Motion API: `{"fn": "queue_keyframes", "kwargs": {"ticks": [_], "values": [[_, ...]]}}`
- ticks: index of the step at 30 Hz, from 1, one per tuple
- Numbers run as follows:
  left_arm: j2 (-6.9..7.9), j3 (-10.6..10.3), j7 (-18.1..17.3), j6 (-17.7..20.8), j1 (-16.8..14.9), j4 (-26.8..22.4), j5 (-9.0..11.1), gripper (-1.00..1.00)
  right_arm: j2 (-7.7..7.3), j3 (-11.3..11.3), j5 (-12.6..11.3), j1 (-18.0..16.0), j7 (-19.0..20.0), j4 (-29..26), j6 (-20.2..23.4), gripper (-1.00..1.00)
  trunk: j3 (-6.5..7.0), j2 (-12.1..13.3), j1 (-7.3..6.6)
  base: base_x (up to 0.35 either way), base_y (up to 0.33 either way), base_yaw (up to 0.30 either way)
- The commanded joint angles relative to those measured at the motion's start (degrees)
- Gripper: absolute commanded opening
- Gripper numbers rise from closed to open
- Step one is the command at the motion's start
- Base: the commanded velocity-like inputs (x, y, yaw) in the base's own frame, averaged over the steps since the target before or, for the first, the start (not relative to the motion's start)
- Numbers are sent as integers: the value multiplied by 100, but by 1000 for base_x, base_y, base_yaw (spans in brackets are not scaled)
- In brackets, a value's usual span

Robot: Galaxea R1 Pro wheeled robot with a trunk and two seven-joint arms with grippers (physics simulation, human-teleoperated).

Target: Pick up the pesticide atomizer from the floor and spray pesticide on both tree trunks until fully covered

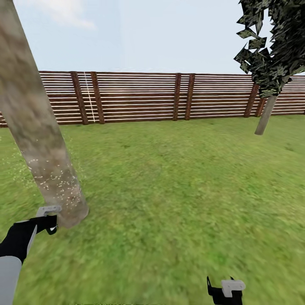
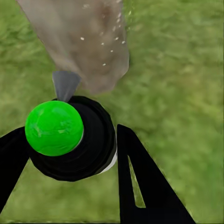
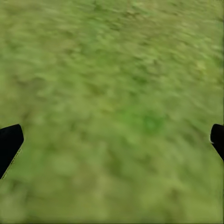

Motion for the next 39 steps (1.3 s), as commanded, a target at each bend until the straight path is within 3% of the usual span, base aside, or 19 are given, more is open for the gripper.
{"fn": "queue_keyframes", "kwargs": {"ticks": [1,9,15,16,17,19,20,21,23,25,27,28,29,31,33,34,35,36,39], "values": [[7,-1,70,-1,81,2,5,-100,0,0,0,0,0,0,0,100,0,0,0,-6,-5,245],[-33,-64,110,-1,297,18,-7,-100,0,0,0,0,0,0,0,100,0,0,0,-2,-1,165],[-45,-82,63,-88,349,20,14,-100,11,-2,0,0,3,-20,2,100,0,0,0,-287,0,1],[-46,-194,-62,-390,375,45,13,-100,22,9,17,-3,20,-48,26,100,0,0,0,-339,0,0],[-27,-481,-343,-633,431,83,7,-100,28,18,31,-6,31,-102,44,100,0,0,0,-340,0,0],[27,-912,-1210,-1076,527,123,-14,-100,22,30,355,-3,76,-365,92,100,0,0,0,-341,0,0],[79,-1007,-1605,-1322,573,131,-19,-100,21,31,745,-2,105,-527,109,100,0,0,0,-342,0,0],[155,-1078,-2063,-1621,614,139,-56,-100,24,29,1380,-11,175,-724,175,100,0,0,0,-341,0,0],[250,-1133,-3180,-2030,644,150,-437,-100,70,23,2625,-53,819,-1087,882,100,0,0,0,-341,0,0],[266,-1159,-4357,-2215,646,145,-1085,-100,93,6,3231,-101,2147,-1774,1834,100,0,0,0,-342,0,0],[209,-1320,-5332,-2517,638,99,-2133,-100,89,1,3384,-194,3859,-2215,2123,100,0,0,0,-225,0,0],[182,-1397,-5452,-2543,639,81,-2310,-100,88,-1,3397,-219,4331,-2364,2142,100,0,0,0,-63,0,0],[156,-1454,-5544,-2573,639,73,-2428,-100,88,-5,3405,-235,4644,-2499,2154,100,0,0,0,-26,0,0],[117,-1623,-5595,-2591,639,70,-2502,-100,88,-5,3403,-244,4824,-2580,2161,100,0,0,0,-9,0,0],[101,-1967,-5576,-2573,639,71,-2515,-100,88,-7,3402,-252,4851,-2600,2162,100,0,0,0,-2,0,0],[-2,-2258,-5554,-2552,639,95,-2529,-100,94,-2,3402,-254,4860,-2607,2156,100,0,0,0,0,0,0],[-105,-2395,-5540,-2544,639,109,-2553,-100,100,2,3402,-254,4865,-2612,2157,100,0,0,0,0,0,0],[-199,-2489,-5505,-2537,639,117,-2623,-100,113,10,3402,-259,4871,-2622,2159,-100,0,0,0,0,0,0],[-489,-2593,-5253,-2516,639,131,-3157,-100,199,17,3398,-302,5025,-2892,2169,-100,0,0,0,0,0,0]]}}
